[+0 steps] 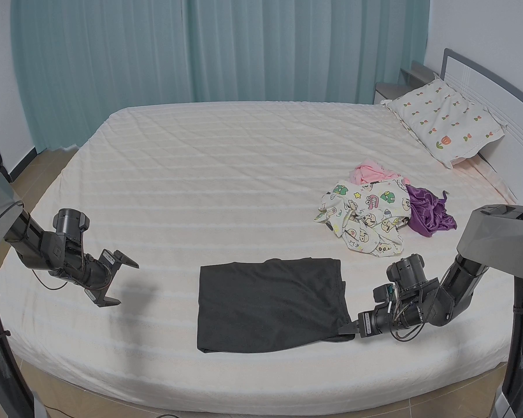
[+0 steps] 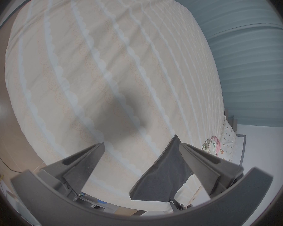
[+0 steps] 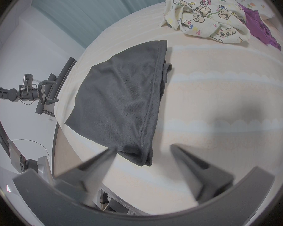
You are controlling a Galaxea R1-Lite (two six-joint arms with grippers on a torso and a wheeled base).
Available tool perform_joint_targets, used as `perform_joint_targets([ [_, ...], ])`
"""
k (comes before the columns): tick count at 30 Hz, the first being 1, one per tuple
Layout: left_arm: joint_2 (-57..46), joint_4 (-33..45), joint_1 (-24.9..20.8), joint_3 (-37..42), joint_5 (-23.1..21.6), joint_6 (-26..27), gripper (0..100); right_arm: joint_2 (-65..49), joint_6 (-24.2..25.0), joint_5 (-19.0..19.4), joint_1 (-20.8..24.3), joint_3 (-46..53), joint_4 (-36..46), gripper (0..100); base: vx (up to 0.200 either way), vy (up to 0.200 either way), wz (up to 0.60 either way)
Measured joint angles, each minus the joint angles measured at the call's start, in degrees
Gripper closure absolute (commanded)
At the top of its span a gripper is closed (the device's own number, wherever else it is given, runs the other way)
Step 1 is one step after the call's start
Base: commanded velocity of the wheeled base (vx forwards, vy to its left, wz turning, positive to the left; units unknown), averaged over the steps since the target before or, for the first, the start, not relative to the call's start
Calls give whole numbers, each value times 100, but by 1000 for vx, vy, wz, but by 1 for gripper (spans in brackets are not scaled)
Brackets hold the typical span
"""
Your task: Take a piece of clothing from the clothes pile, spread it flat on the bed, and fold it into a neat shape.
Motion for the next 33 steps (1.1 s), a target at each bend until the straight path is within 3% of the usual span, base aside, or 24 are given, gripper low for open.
perform_joint_targets([
  [8, -4, 0, 0, 6, 49, -20, 0, -236, 479, 9, -95, 41, -5, 0, 0, 0, 0],
  [15, -105, 2, -9, 80, 39, -68, 0, -618, 1534, 7, -129, 440, -110, 0, 114, 0, 0],
  [22, -188, 2, -44, 150, -30, -77, 0, -686, 2200, 0, -99, 840, -1275, 0, 200, 0, 0],
  [26, -202, 9, -124, 183, -30, -79, 0, -590, 2411, 0, -68, 1039, -1701, 0, 0, 0, 0],
  [33, -205, 0, -206, 233, -39, -79, 0, -427, 2523, 7, -5, 1154, -1741, 0, 0, 0, 0],
])
